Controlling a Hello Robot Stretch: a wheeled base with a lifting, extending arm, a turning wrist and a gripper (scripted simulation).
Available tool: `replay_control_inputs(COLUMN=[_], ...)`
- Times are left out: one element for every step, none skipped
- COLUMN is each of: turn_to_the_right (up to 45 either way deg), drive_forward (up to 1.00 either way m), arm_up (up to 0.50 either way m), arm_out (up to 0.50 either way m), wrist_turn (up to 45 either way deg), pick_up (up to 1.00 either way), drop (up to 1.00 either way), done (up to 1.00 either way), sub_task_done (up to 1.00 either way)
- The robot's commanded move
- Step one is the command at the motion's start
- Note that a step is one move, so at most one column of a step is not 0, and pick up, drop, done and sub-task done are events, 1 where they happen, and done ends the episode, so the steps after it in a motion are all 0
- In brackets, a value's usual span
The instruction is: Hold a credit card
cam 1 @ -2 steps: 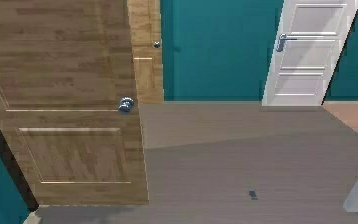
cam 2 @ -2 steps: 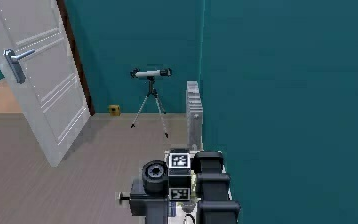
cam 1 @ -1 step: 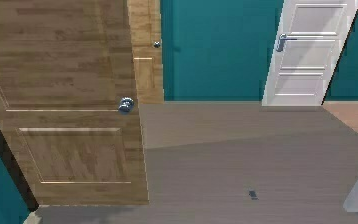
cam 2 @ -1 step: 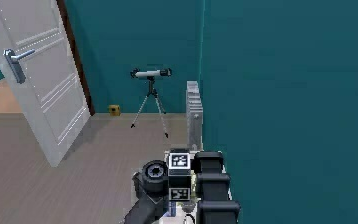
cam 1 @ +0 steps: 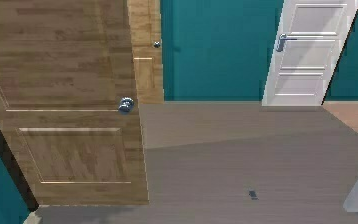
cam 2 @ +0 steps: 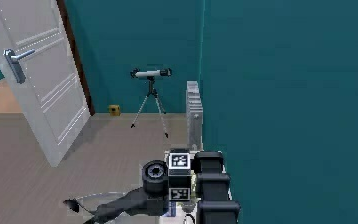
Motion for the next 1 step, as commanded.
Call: replay_control_inputs(turn_to_the_right=[0.0], drive_forward=[0.00], arm_up=[0.00], arm_out=[0.00], wrist_turn=[45.0], pick_up=[0.00], drop=[0.00], done=[0.00], sub_task_done=[0.00])
